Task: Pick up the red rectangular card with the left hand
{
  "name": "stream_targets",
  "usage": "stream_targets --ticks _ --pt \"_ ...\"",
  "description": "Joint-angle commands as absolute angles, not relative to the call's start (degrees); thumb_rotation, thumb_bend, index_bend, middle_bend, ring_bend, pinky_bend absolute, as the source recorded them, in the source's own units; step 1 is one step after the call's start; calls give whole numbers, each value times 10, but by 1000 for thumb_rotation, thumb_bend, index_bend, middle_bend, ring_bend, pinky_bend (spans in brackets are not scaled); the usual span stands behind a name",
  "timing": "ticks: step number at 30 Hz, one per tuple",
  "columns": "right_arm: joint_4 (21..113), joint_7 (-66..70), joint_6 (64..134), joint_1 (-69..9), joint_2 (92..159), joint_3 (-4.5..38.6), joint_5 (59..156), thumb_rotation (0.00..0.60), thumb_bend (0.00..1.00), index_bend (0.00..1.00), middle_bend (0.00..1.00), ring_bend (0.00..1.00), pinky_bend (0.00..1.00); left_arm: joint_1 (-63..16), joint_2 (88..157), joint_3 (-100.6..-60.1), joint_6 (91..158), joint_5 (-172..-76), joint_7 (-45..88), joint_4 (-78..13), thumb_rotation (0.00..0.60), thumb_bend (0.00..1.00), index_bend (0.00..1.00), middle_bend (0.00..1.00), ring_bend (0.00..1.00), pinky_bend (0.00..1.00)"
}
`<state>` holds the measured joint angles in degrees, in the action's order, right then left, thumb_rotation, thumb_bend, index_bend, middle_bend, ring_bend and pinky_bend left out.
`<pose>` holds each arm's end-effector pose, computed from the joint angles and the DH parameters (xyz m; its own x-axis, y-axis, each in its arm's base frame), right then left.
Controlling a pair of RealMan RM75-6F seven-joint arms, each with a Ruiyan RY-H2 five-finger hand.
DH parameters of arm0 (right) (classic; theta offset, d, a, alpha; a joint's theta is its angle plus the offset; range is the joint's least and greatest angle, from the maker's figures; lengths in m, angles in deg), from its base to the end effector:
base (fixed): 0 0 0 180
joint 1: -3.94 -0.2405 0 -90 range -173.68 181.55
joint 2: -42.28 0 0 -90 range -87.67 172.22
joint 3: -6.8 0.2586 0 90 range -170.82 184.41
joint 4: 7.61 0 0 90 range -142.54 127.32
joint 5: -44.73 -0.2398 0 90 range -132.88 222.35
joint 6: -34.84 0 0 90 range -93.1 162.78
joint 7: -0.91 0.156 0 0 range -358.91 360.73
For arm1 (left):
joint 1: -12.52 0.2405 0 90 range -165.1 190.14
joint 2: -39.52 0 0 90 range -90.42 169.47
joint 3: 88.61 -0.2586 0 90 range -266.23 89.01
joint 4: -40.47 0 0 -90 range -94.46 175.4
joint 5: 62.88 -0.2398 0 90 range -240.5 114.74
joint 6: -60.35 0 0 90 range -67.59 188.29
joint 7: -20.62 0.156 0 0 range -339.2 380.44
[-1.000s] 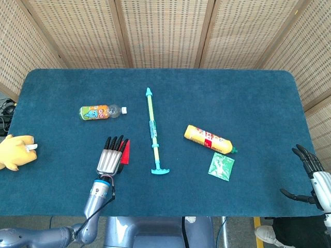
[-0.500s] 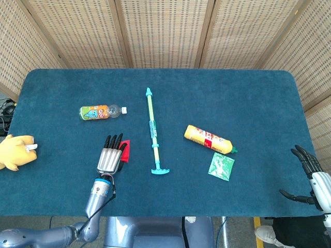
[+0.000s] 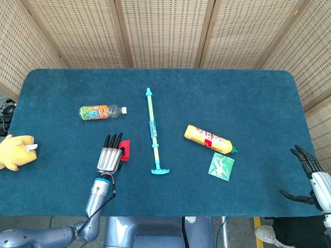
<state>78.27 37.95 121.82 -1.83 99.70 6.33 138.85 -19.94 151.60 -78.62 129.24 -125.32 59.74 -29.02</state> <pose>-0.3406 -0.1885 0.1731 0.0060 -0.0920 0.9957 -0.9926 -0.1216 -0.0053 -0.1687 0.3100 -0.1301 0.5550 0.1684 0.8146 0.8302 -0.1738 -0.5297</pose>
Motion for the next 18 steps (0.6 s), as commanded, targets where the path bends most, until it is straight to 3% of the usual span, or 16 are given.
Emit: stream_targets --ticks 1,9,18 --pt "782 380 1219 -18 998 64 1389 600 0 0 0 0 0 -199 1516 -783 1291 -1251 596 -289 600 480 518 0 0 0" --pt "783 376 1219 -18 998 62 1390 600 0 0 0 0 0 -199 1516 -778 1285 -1247 589 -284 600 479 540 0 0 0" --pt "785 371 1217 -19 998 61 1390 600 0 0 0 0 0 -199 1517 -775 1286 -1247 582 -282 600 480 652 0 0 0"
